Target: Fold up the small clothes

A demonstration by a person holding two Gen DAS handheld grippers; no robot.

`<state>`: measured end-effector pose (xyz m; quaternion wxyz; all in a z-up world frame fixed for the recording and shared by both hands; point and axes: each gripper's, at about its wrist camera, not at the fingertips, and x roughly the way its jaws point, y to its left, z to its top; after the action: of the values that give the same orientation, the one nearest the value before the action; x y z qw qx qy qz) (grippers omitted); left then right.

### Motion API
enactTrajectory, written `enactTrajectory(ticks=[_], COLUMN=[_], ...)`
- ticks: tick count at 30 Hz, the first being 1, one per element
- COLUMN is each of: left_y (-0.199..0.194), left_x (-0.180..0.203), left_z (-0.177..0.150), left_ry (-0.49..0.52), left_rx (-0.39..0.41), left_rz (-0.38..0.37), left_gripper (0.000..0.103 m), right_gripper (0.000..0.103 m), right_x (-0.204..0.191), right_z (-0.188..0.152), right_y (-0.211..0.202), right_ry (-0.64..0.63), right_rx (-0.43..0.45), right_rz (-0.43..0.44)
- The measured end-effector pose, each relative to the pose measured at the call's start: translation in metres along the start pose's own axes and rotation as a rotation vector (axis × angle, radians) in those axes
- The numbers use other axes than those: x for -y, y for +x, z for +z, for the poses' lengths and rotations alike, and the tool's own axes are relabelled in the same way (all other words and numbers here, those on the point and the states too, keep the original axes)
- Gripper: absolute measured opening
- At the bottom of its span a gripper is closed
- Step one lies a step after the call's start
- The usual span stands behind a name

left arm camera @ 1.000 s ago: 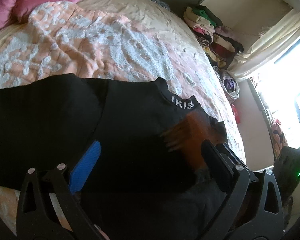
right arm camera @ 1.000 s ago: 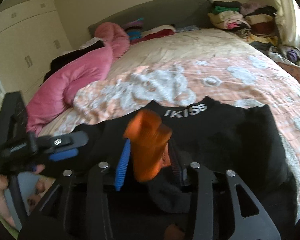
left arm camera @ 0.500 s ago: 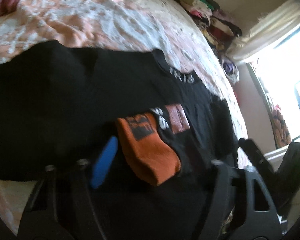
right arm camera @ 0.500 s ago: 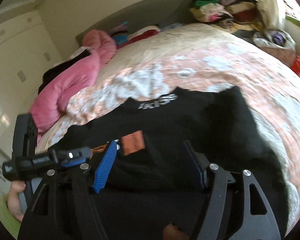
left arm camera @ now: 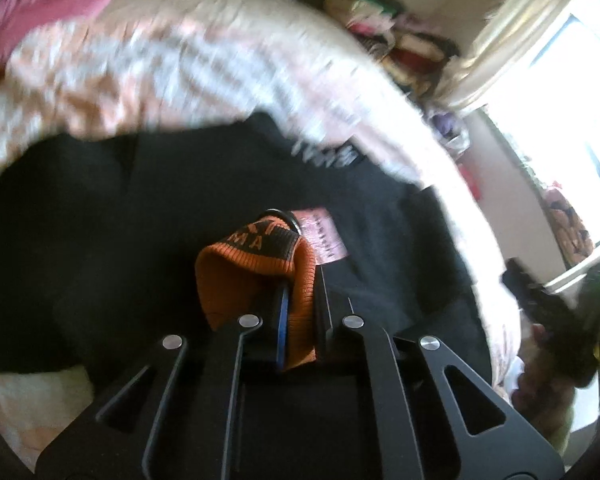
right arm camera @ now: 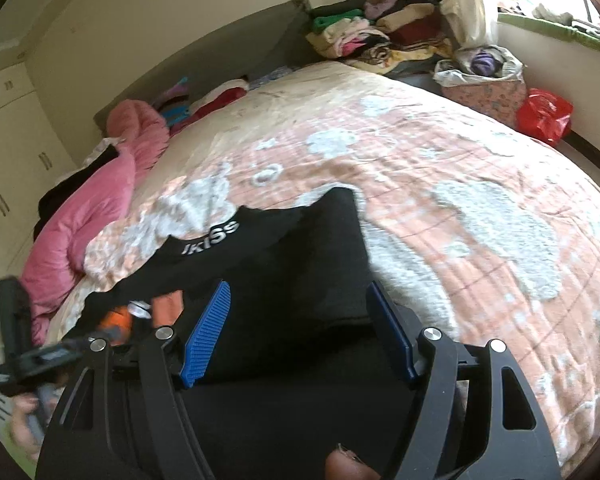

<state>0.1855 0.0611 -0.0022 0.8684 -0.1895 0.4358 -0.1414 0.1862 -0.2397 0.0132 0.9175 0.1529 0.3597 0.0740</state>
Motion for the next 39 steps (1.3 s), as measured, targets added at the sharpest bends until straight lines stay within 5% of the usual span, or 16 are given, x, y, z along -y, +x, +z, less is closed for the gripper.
enactTrajectory(ticks=[4, 10, 15, 21, 25, 27, 30, 32, 39], left_y=[-0.024, -0.006, -0.016, -0.032, 0.001, 0.017, 0.006, -0.006, -0.034], left_x=[0.008, -0.015, -0.018, -0.008, -0.014, -0.029, -0.024, -0.017, -0.018], left_z=[0.003, -0.005, -0.006, -0.01, -0.021, -0.027, -0.025, -0.023, -0.025], left_ry=[0.055, 0.028, 0.057, 0.117, 0.098, 0.037, 0.048, 0.072, 0.054], left_rx=[0.065, -0.008, 0.03, 0.075, -0.063, -0.115, -0.087, -0.043, 0.035], left_rz=[0.037, 0.13, 0.182, 0.222, 0.205, 0.198, 0.203, 0.222, 0.273], left_gripper=[0.004, 0.009, 0.022, 0.023, 0.04, 0.04, 0.045, 0.052, 0.086], right_gripper=[0.069, 0.069, 0.069, 0.069, 0.071, 0.072, 0.073, 0.094, 0.097], right_x=[0.004, -0.013, -0.03, -0.041, -0.028, -0.028, -0.031, -0.036, -0.073], right_z=[-0.001, -0.009, -0.015, -0.019, -0.027, -0.027, -0.026, -0.026, -0.03], right_y=[0.004, 0.022, 0.037, 0.059, 0.075, 0.07, 0.06, 0.05, 0.026], right_ry=[-0.005, -0.102, -0.17, -0.204, -0.168, -0.166, -0.164, -0.17, -0.245], right_rx=[-0.013, -0.058, -0.089, -0.151, -0.226, -0.219, -0.204, -0.181, -0.125], right_rz=[-0.044, -0.113, -0.103, -0.102, -0.155, -0.142, -0.101, -0.081, -0.005])
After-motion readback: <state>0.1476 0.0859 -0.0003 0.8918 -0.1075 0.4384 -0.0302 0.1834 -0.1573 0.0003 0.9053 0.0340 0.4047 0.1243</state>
